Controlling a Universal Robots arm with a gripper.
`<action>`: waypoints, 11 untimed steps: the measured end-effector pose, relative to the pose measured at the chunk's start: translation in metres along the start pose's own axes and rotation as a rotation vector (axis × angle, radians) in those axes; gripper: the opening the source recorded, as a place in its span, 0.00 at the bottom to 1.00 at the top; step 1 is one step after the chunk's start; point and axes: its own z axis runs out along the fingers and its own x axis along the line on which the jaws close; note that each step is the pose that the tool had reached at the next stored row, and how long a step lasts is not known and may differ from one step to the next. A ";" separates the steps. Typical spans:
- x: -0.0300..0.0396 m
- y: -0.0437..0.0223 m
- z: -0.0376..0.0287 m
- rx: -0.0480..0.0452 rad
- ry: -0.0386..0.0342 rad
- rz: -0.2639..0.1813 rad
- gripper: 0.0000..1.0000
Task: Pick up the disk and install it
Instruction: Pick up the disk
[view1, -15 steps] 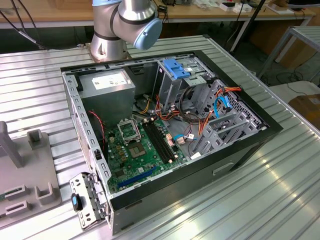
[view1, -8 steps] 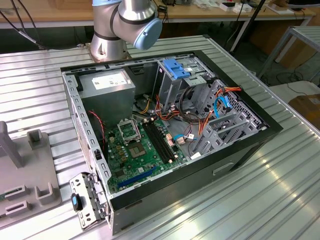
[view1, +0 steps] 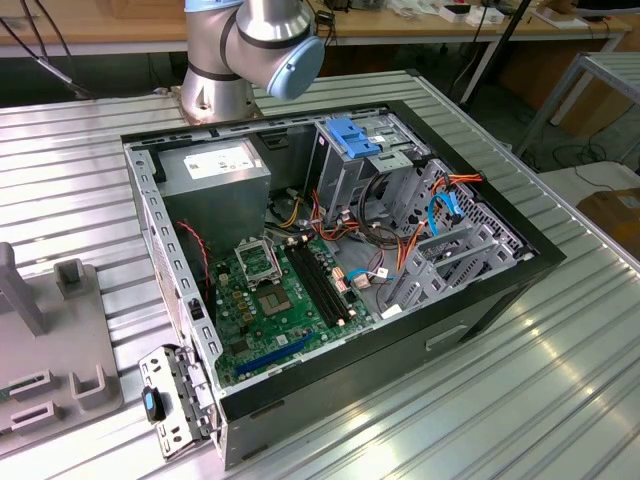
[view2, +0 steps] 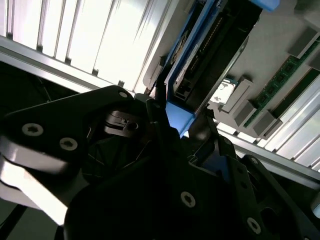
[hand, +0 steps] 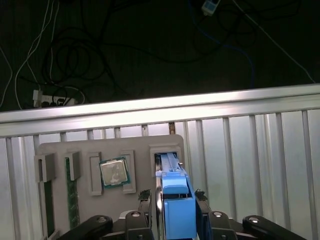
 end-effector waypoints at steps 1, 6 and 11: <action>0.0000 0.0000 -0.0004 0.0001 -0.0001 0.000 0.46; -0.0025 -0.0014 0.0052 0.0000 -0.0001 0.000 0.46; -0.0029 -0.0014 0.0053 0.0000 -0.0001 0.001 0.46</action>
